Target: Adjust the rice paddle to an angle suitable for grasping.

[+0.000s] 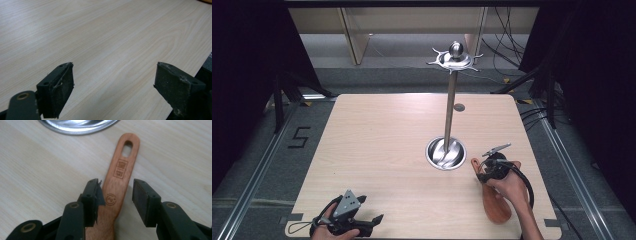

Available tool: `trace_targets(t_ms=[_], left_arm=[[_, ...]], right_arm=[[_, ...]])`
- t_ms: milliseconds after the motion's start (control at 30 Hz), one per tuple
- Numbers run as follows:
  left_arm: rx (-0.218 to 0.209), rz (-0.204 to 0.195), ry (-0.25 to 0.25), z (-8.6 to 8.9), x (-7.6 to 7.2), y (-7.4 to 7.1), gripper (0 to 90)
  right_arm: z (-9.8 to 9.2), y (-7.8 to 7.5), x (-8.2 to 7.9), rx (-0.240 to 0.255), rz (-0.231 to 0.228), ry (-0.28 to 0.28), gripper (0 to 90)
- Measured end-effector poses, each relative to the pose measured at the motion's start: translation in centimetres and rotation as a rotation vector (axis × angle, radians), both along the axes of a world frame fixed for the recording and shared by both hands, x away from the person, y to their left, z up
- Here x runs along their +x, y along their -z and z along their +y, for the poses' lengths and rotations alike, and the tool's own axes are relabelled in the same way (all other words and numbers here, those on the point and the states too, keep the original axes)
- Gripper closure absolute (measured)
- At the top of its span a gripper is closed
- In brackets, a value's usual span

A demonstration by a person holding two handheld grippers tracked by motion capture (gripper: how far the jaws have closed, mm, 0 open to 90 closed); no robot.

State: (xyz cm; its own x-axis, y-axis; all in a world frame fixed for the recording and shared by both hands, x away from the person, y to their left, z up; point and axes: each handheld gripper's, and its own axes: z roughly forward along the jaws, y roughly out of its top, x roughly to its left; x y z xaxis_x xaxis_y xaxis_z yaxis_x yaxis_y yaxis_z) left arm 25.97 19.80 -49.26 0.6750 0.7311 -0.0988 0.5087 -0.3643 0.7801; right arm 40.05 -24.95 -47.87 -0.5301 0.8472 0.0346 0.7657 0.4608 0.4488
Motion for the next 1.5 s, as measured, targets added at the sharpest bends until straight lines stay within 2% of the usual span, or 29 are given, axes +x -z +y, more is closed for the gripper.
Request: trace_targets(t_ms=[67,100,133,167,233,300,367,433,467,500,567,600,633,700,733,767,833,867,900,933,1000,1033,1067,1100,1133,1200,1233,1300,1500], left_arm=[[-0.001,-0.002,-0.004,0.0,0.0,0.0,15.2],[-0.002,-0.002,-0.005,0.0,0.0,0.0,15.1],[0.008,-0.014,0.008,0.1,0.1,-0.1,15.2],[0.002,-0.019,0.001,0.1,0.1,0.0,15.1],[-0.005,-0.008,0.000,0.1,0.2,0.0,15.1],[-0.008,-0.009,0.004,0.1,0.2,0.0,15.1],[-0.007,-0.009,0.007,0.1,0.2,0.0,15.2],[0.000,-0.007,0.012,0.1,0.2,0.0,15.1],[0.000,-0.007,0.012,0.1,0.2,0.0,15.1],[0.001,0.003,0.003,0.0,0.1,0.0,15.1],[-0.004,0.005,0.005,0.0,0.1,0.0,15.1],[0.010,-0.014,0.011,0.1,0.1,0.0,15.1],[0.015,-0.017,0.015,0.2,0.2,0.0,15.1],[-0.001,-0.014,0.003,0.1,0.1,0.0,15.1],[-0.004,-0.018,0.006,0.0,0.2,0.0,15.1],[0.015,-0.016,0.017,0.2,0.2,-0.1,15.1],[0.009,-0.014,0.017,0.1,0.2,0.0,15.1],[0.007,-0.016,0.017,0.1,0.2,0.0,15.1],[0.013,-0.015,0.016,0.1,0.2,0.0,15.1],[0.013,-0.015,0.016,0.1,0.2,0.0,15.2],[-0.012,-0.018,0.001,0.0,0.1,0.0,15.1],[0.005,-0.012,0.010,0.1,0.1,-0.1,15.1],[0.005,-0.008,0.014,0.1,0.1,-0.1,15.1],[0.003,-0.016,0.011,0.1,0.1,0.0,15.1],[0.005,-0.017,0.010,0.1,0.1,0.0,15.2],[-0.012,-0.017,-0.001,0.0,0.1,0.0,15.1],[0.013,-0.009,0.012,0.2,0.2,-0.1,15.1],[0.000,-0.012,-0.001,0.1,0.2,0.0,15.1],[0.008,-0.015,0.018,0.1,0.2,0.0,15.1]], right_arm=[[0.6,0.3,-0.2,0.005,0.047,0.014,56.5],[0.5,0.4,0.0,-0.014,0.029,-0.014,57.7],[0.7,0.3,-0.1,-0.009,0.048,0.004,57.8],[0.7,0.4,0.1,-0.022,0.040,-0.013,58.8],[1.0,0.3,0.3,-0.035,0.056,-0.007,59.7],[0.9,0.2,0.6,-0.062,0.048,-0.046,60.2],[1.1,0.1,0.8,-0.061,0.078,-0.051,61.1],[1.1,0.0,1.1,-0.081,0.083,-0.072,61.6],[1.4,-0.1,1.0,-0.083,0.123,-0.051,61.7],[1.3,-0.1,1.4,-0.082,0.121,-0.076,61.8],[1.4,-0.1,1.6,-0.095,0.133,-0.076,61.8],[1.4,-0.1,1.6,-0.099,0.138,-0.070,61.8],[1.6,-0.2,1.6,-0.103,0.169,-0.069,61.8],[1.6,-0.3,2.0,-0.133,0.166,-0.083,61.9],[1.6,-0.3,2.1,-0.125,0.163,-0.098,61.9],[1.9,-0.4,2.0,-0.125,0.193,-0.072,62.0],[1.9,-0.4,2.2,-0.147,0.189,-0.088,61.9],[2.1,-0.4,2.1,-0.136,0.216,-0.071,61.7],[2.1,-0.4,2.2,-0.151,0.199,-0.086,61.7],[2.2,-0.5,2.2,-0.162,0.206,-0.083,61.8],[2.3,-0.4,2.3,-0.180,0.202,-0.091,62.0],[2.5,-0.5,2.2,-0.174,0.229,-0.090,62.4],[2.4,-0.5,2.4,-0.192,0.218,-0.114,62.7],[2.8,-0.5,2.2,-0.185,0.246,-0.084,63.6],[2.6,-0.3,2.2,-0.206,0.220,-0.130,64.9],[2.7,-0.5,2.2,-0.210,0.234,-0.131,65.9],[2.5,-0.5,2.2,-0.232,0.221,-0.169,66.1],[2.5,-0.6,2.0,-0.229,0.246,-0.150,66.2],[2.1,-0.6,1.9,-0.251,0.234,-0.187,66.1]])
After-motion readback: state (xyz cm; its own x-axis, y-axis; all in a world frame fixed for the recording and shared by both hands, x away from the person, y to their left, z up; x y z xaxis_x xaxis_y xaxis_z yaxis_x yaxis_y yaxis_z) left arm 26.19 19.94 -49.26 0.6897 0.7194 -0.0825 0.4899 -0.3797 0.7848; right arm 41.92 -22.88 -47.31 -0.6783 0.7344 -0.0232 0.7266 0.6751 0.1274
